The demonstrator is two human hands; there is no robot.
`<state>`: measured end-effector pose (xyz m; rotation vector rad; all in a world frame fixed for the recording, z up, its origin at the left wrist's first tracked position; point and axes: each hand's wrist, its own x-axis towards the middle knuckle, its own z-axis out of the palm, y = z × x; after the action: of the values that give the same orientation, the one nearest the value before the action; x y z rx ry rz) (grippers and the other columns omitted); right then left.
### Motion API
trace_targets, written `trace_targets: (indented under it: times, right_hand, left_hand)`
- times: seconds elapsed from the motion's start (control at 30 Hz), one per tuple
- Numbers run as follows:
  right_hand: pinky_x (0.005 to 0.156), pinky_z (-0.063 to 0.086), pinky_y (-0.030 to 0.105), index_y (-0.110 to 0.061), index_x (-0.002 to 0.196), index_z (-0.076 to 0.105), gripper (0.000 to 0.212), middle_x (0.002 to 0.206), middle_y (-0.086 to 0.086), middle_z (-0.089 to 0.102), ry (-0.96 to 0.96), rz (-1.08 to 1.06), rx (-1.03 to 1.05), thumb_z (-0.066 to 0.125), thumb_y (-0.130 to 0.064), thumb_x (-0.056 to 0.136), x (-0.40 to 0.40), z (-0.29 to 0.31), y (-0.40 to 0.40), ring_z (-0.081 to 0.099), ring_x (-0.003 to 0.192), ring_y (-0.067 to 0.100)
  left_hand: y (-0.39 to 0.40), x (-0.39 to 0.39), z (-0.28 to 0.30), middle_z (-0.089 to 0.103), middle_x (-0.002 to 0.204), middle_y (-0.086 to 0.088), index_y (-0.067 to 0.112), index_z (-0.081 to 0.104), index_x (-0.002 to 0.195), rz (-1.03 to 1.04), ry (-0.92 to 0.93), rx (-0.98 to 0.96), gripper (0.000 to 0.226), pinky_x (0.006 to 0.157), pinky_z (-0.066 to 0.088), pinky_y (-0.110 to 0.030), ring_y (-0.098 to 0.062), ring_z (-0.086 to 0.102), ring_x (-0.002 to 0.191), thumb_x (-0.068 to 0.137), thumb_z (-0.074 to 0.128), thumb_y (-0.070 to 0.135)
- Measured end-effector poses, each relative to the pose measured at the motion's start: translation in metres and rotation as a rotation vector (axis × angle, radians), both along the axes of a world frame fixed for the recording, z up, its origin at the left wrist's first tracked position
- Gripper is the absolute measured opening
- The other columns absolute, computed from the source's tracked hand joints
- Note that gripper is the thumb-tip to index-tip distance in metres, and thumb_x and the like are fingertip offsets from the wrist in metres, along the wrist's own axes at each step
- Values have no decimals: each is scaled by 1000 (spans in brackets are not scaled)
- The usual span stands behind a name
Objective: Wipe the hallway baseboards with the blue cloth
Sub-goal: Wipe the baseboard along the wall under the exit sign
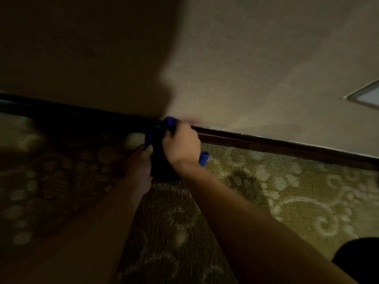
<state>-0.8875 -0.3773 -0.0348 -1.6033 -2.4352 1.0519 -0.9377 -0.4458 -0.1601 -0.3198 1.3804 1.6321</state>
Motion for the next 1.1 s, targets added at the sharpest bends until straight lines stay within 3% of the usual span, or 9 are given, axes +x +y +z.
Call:
trace_targets:
  times: [0.1, 0.17, 0.27, 0.4, 0.6, 0.77, 0.9, 1.0, 1.1]
  right_hand:
    - [95, 44, 38, -11, 112, 63, 26, 115, 17, 66, 89, -375, -156, 52, -24, 93, 16, -11, 9, 59, 112, 36]
    - [97, 43, 39, -11, 115, 61, 27, 117, 17, 65, 98, -499, -208, 51, -25, 93, 9, -13, 3, 57, 114, 37]
    - [91, 45, 38, -12, 116, 56, 27, 117, 14, 64, 31, -325, -90, 48, -25, 93, -19, -7, -19, 59, 111, 35]
    - [88, 45, 38, -12, 112, 58, 25, 115, 13, 65, 19, -137, -19, 49, -24, 92, -22, -7, -23, 59, 109, 35]
    - [99, 47, 42, -6, 115, 63, 31, 116, 20, 65, 200, -717, -282, 53, -24, 91, 20, -18, 6, 59, 111, 38]
    - [90, 51, 46, -12, 88, 64, 22, 98, 16, 70, 238, -428, -239, 60, -33, 88, -19, -7, -16, 65, 95, 35]
    - [90, 54, 44, -19, 75, 57, 13, 97, 13, 69, 242, -515, -364, 64, -27, 82, -36, -2, -15, 66, 92, 33]
    - [90, 53, 39, -18, 91, 64, 11, 100, 12, 68, 234, -544, -395, 62, -27, 85, -37, -3, -17, 65, 95, 32]
    - [94, 50, 40, -16, 103, 65, 22, 107, 12, 68, 273, -695, -410, 58, -28, 87, -35, -4, -18, 63, 101, 33]
  left_hand:
    - [-1, 3, 11, 69, 121, -14, 13, 62, 128, -40, -1, 81, 34, 96, 51, -44, -32, 66, 110, 98, 52, 26]
    - [-2, 2, 10, 67, 124, -14, 13, 64, 127, -38, 39, 31, 36, 99, 49, -47, -32, 65, 113, 97, 54, 29]
    - [-5, 0, 6, 62, 130, -6, 11, 58, 131, -59, 121, -96, 35, 91, 51, -37, -26, 61, 116, 102, 45, 25]
    - [-7, 1, -1, 65, 126, -15, 16, 65, 119, -39, 99, -81, 30, 92, 50, -43, -32, 62, 115, 98, 50, 29]
    - [-1, 0, 4, 72, 116, -8, 22, 71, 115, -38, 12, 9, 39, 97, 52, -49, -29, 68, 108, 81, 65, 41]
    - [3, 0, 4, 71, 109, -16, 21, 73, 104, 50, 40, -80, 29, 79, 56, -43, -31, 69, 94, 84, 59, 37]
    - [1, 0, 8, 65, 85, -12, 14, 66, 103, 81, 78, -96, 21, 58, 48, -26, -28, 62, 74, 97, 50, 26]
    - [-2, 1, -2, 65, 100, -19, 17, 65, 90, 55, 118, -175, 26, 77, 45, -36, -34, 62, 97, 102, 42, 24]
    - [-7, 1, -6, 59, 135, -12, 20, 59, 129, 74, -7, -124, 34, 87, 48, -35, -32, 56, 123, 103, 40, 30]
